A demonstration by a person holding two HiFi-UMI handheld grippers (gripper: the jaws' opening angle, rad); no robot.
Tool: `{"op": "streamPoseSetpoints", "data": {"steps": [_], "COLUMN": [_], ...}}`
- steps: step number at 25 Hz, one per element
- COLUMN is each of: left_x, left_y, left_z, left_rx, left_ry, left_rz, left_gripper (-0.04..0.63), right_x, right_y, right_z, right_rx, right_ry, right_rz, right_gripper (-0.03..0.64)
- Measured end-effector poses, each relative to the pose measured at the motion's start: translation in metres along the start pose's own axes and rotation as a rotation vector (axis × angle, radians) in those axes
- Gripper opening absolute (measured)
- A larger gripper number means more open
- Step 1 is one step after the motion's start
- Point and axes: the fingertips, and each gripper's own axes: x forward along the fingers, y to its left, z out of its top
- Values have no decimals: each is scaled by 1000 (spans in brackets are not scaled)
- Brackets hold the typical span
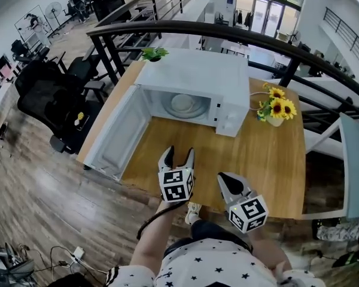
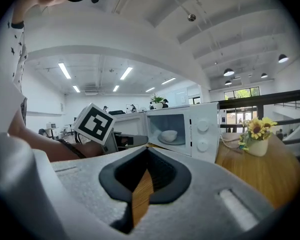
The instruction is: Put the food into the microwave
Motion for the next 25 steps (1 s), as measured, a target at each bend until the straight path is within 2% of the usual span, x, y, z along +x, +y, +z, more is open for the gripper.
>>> {"op": "streamPoseSetpoints", "data": {"steps": [8,16,25], "left_x": [-80,-153,-195], "left_y": [-36,-59,-68], "left_z": [-10,-24,-27], "left_rx": [-31,-13,4], "left_ry": [-47,-72,-90], "left_rz": [14,24,13], "left_gripper": [144,51,12], "right_x": [-49,-86,-102], "right_y": [18,38,52], "right_z": [1,-4,-7], "right_rx": [-28,-43,-50], "right_ry": [-44,-66,-76], "right_rz": [-1,5,22], "right_gripper": [5,5,5]}}
